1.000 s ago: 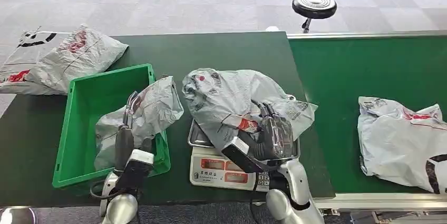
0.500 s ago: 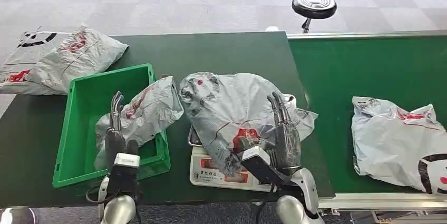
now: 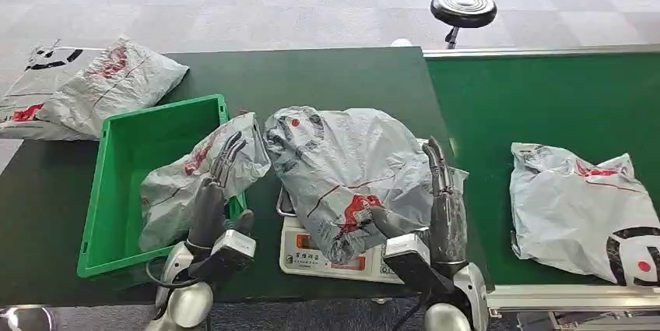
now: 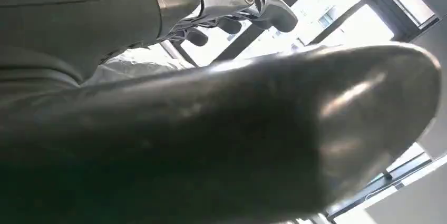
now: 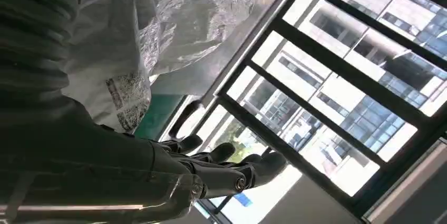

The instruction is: Moved the parcel from conveyor to table for the left to box.

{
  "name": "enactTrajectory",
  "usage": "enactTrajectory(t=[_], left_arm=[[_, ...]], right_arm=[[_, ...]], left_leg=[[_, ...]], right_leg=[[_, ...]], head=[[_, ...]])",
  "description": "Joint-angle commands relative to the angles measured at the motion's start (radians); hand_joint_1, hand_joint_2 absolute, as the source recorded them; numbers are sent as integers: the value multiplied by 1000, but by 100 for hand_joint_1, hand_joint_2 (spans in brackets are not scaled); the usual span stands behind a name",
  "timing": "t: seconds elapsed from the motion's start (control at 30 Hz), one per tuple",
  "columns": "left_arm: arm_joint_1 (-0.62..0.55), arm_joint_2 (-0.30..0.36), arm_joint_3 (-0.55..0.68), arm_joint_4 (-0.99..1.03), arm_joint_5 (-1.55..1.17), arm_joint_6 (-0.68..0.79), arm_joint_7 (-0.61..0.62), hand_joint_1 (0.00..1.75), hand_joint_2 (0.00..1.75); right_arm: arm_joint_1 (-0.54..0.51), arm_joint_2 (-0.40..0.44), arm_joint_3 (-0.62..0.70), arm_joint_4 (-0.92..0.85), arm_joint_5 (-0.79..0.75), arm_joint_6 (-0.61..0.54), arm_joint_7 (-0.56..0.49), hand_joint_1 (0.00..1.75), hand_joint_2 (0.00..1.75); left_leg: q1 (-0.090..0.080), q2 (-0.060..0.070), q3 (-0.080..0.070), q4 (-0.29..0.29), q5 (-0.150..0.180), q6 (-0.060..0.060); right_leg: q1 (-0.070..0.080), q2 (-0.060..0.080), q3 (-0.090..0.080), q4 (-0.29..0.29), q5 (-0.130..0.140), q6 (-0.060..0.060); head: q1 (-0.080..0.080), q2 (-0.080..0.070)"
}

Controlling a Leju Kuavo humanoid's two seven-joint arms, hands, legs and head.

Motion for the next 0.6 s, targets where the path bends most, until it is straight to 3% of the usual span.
enactTrajectory(t=[0.03, 0.1, 0.13, 0.53, 0.6], left_arm=[[-119, 59, -112, 126, -100, -30, 12, 0, 0], [-188, 60, -157, 184, -148, -34, 16, 0, 0], [-229, 60, -186, 225, -158, -43, 16, 0, 175], [-232, 62, -192, 234, -160, -41, 20, 0, 175], [-270, 75, -249, 273, -218, -53, 29, 0, 175]], right_arm=[[16, -34, -26, -20, -4, -6, -11, 0, 175], [32, -35, -32, -33, -12, -12, -22, 0, 175], [35, -32, -39, -32, -16, -13, -26, 0, 175], [30, -30, -43, -26, -18, -11, -28, 0, 175], [30, -28, -49, -26, -31, -4, -35, 0, 175]], left_leg=[[0, -3, 1, -1, 1, 2], [0, -5, 0, -1, 1, 2], [0, -8, 0, -2, 3, 3], [0, -2, 2, -1, 1, 2], [0, -2, 1, -1, 1, 2]], right_leg=[[1, -4, 2, -1, 0, -2], [1, -6, 2, -1, 0, -2], [1, -9, 3, -2, 0, -3], [0, -3, 3, -2, 1, -2], [0, -3, 2, -1, 1, -1]], head=[[0, 0], [0, 0], [0, 0], [0, 0], [0, 0]])
